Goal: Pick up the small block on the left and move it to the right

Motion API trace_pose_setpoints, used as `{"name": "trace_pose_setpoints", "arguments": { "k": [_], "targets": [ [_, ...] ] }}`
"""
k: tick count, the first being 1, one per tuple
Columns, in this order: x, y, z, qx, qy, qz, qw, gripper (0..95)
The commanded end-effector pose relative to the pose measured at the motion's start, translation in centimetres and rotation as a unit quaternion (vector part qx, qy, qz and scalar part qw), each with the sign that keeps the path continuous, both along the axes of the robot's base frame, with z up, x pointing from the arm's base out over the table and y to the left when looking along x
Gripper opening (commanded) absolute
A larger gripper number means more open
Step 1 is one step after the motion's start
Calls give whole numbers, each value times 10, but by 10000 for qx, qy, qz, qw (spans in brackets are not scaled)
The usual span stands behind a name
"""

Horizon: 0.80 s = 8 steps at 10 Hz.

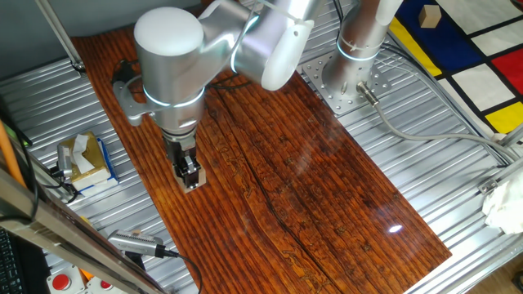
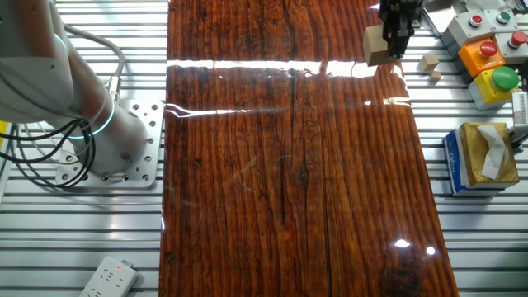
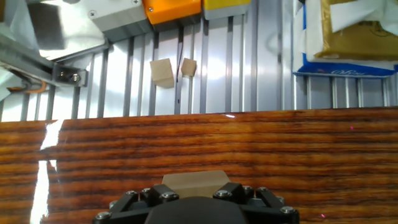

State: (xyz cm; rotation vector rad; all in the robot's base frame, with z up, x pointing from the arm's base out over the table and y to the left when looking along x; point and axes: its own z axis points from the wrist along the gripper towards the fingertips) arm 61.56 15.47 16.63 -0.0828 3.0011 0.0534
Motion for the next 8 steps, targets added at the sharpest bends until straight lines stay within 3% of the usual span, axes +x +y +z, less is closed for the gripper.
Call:
{"name": "trace_pose_setpoints", "arguments": {
  "k": [1, 2, 4, 8],
  "targets": [
    [1, 1, 1, -11, 12, -29, 10000, 0],
    [1, 1, 1, -19, 15, -21, 10000, 0],
    [1, 1, 1, -178, 149, 84, 9997, 0],
    [-2, 1, 0, -238, 188, 136, 9994, 0]
  ]
}}
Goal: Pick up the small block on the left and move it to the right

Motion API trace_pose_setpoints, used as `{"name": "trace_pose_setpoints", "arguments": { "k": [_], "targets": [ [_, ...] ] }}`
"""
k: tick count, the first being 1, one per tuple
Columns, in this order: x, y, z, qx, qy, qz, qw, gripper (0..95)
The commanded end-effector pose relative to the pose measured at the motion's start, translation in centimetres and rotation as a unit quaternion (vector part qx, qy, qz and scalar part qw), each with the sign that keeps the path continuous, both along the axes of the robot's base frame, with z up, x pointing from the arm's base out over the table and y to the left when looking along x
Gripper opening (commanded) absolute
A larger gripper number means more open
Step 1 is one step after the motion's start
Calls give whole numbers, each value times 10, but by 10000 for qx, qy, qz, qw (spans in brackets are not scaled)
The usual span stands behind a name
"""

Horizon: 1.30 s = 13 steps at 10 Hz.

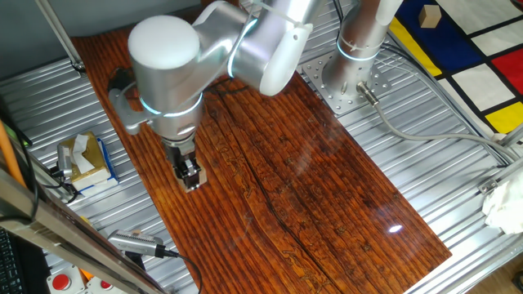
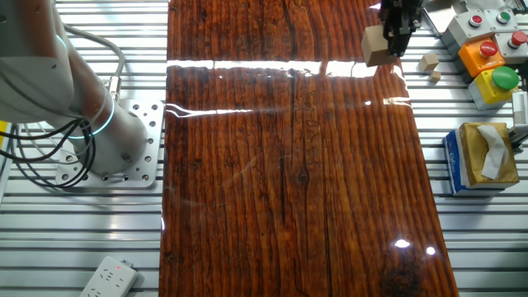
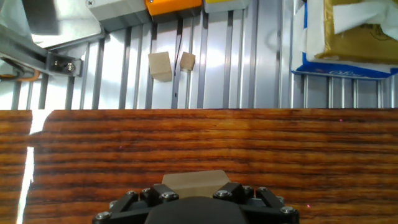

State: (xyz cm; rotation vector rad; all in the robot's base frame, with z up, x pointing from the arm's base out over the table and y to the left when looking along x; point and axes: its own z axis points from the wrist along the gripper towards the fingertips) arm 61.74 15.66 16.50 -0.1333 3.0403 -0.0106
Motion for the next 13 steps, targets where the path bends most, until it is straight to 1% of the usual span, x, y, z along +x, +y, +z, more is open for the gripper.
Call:
{"name": "trace_pose_setpoints", "arguments": {
  "k": [1, 2, 3, 4, 5, 6, 7, 8, 10, 12, 13],
  "targets": [
    [-6, -1, 1, -3, -5, -23, 10000, 0],
    [-5, 0, 0, 3, 62, -77, 10000, 0],
    [-5, 1, 0, 8, 90, -110, 9999, 0],
    [-2, 5, -1, 109, 100, -138, 9998, 0],
    [-1, 7, -1, 135, 101, -143, 9998, 0],
    [4, 19, 0, 133, 164, -179, 9996, 0],
    [7, 26, 0, 137, 188, -195, 9995, 0],
    [10, 36, 1, 134, 179, -202, 9995, 0],
    [9, 50, -1, 180, 149, -276, 9993, 0],
    [4, 65, 0, 181, 152, -385, 9990, 0],
    [1, 74, -2, 179, 134, -449, 9987, 0]
  ]
}}
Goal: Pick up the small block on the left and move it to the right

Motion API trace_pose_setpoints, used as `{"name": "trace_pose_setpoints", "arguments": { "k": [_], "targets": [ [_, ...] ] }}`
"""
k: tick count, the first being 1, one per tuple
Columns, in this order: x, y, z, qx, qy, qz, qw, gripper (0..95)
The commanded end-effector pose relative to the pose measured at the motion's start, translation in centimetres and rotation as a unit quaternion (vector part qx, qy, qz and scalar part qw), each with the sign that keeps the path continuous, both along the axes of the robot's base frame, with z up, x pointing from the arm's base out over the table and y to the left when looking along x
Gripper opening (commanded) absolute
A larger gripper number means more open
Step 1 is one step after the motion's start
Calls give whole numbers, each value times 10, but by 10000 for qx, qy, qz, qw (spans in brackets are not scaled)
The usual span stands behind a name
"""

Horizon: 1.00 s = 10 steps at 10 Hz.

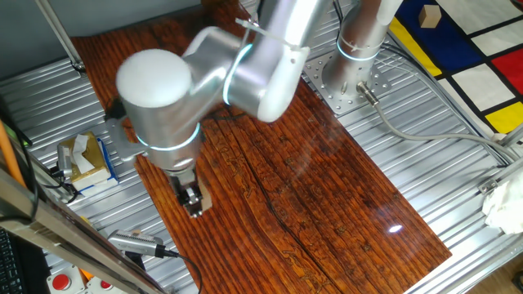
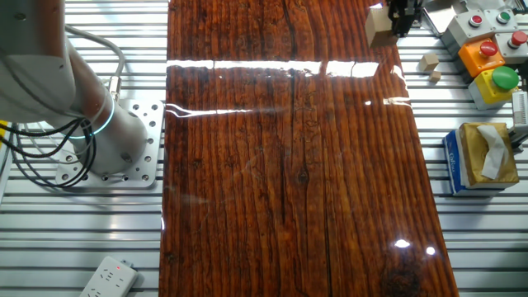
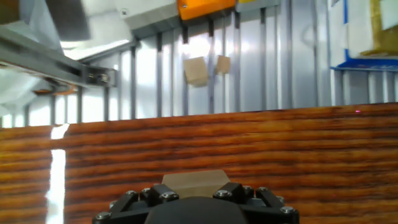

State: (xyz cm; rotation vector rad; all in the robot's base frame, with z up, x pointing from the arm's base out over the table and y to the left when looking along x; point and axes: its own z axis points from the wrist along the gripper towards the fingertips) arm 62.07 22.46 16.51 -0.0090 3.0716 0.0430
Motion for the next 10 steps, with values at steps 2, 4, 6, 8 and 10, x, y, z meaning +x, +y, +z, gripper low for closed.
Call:
{"name": "trace_pose_setpoints", "arguments": {
  "k": [2, 4, 6, 8, 10],
  "targets": [
    [-8, 21, -8, -41, -68, -138, 9999, 0],
    [-13, 37, -16, -50, -151, -237, 9996, 0],
    [-20, 52, -21, -79, -155, -327, 9993, 0],
    [-29, 64, -26, -89, -115, -363, 9992, 0],
    [-36, 72, -30, -103, -78, -402, 9991, 0]
  ]
}}
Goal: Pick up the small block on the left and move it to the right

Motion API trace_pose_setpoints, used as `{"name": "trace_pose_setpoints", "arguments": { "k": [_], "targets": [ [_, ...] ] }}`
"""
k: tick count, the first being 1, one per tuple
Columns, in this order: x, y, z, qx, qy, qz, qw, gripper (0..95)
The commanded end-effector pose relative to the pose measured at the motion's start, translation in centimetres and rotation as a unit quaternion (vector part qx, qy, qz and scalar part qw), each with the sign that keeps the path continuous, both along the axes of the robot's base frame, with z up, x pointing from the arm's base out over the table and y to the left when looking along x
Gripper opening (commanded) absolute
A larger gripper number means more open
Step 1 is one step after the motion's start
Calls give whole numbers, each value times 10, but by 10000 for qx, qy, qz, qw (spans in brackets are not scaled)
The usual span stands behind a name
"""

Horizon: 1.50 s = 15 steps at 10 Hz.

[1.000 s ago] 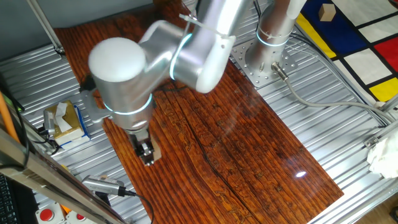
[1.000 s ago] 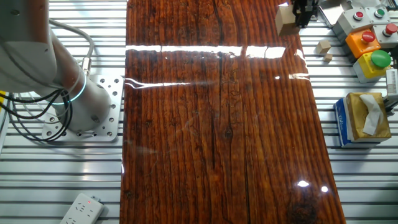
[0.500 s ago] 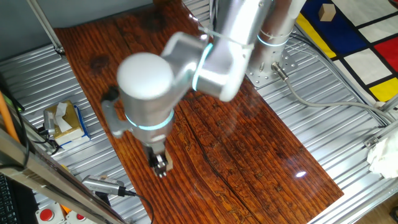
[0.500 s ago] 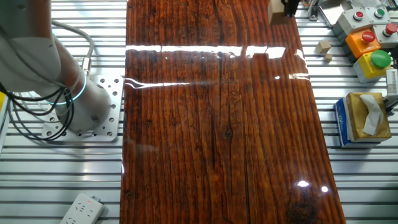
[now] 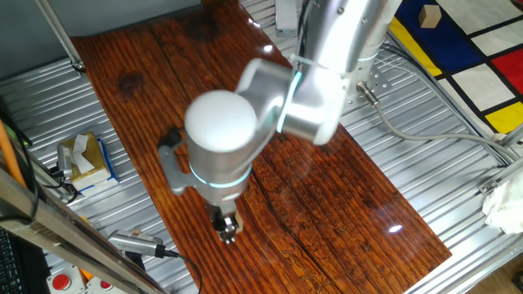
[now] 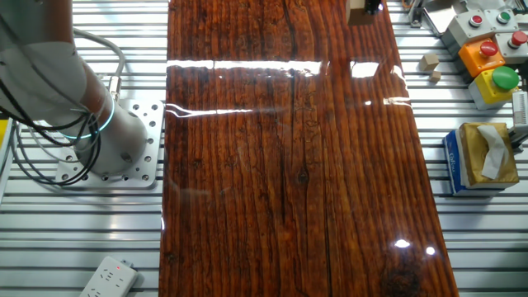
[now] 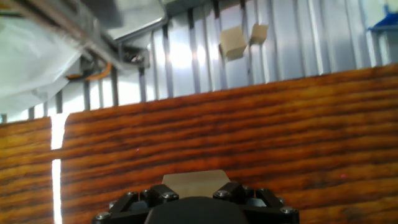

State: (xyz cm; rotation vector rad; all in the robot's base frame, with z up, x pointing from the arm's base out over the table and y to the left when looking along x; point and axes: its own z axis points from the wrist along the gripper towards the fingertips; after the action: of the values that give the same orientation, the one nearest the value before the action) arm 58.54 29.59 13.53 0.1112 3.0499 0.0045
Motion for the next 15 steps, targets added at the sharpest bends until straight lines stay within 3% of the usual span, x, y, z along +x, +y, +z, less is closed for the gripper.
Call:
{"name": "trace_pose_setpoints", "arguments": {
  "k": [1, 7, 15],
  "targets": [
    [-5, 6, -3, 22, 24, -53, 10000, 0],
    [-15, 27, -9, 42, 24, -182, 9998, 0],
    [-14, 27, -17, 57, 52, -196, 9998, 0]
  ]
}}
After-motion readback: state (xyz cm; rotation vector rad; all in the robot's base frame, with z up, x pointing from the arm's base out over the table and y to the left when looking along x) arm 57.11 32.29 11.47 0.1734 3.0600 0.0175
